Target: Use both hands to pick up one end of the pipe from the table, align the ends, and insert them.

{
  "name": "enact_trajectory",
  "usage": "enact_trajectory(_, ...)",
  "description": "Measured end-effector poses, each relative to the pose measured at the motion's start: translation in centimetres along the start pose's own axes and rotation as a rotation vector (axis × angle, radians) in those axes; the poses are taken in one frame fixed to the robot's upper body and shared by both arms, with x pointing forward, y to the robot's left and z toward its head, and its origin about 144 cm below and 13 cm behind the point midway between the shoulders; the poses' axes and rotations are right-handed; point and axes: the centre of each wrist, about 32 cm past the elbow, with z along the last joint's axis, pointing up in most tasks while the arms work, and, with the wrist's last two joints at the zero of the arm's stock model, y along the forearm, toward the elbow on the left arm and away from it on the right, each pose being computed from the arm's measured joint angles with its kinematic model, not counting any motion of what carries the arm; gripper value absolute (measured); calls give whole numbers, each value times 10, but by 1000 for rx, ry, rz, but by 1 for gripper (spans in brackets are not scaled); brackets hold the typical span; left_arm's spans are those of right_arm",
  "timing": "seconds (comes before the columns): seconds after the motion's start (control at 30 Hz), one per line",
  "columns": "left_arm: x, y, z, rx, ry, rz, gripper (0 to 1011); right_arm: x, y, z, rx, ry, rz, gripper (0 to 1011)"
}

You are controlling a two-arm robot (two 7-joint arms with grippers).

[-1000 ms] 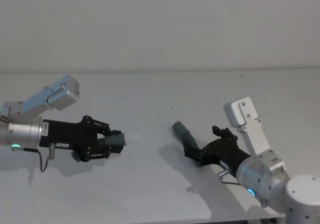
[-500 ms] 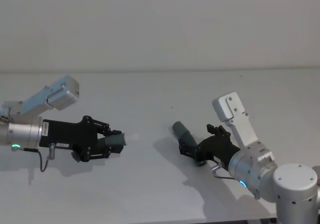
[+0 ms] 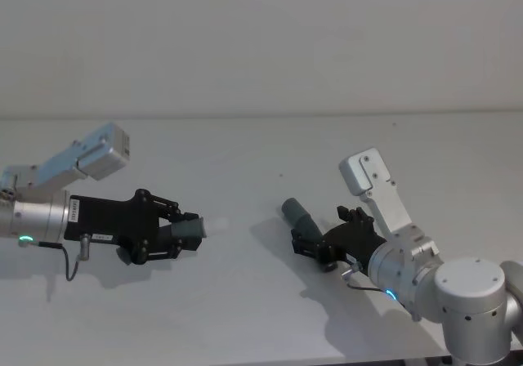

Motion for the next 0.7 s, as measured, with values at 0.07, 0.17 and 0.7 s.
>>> enact_trajectory(0.07, 0, 0, 0, 0, 0, 0, 354, 0, 1, 0, -6, 1, -3, 1003)
enact_trajectory(0.17, 0, 0, 0, 0, 0, 0, 354, 0, 2, 1, -12, 1, -5, 1002)
enact_trajectory(0.7, 0, 0, 0, 0, 0, 0, 355, -2, 7, 2, -41, 7, -3, 1003)
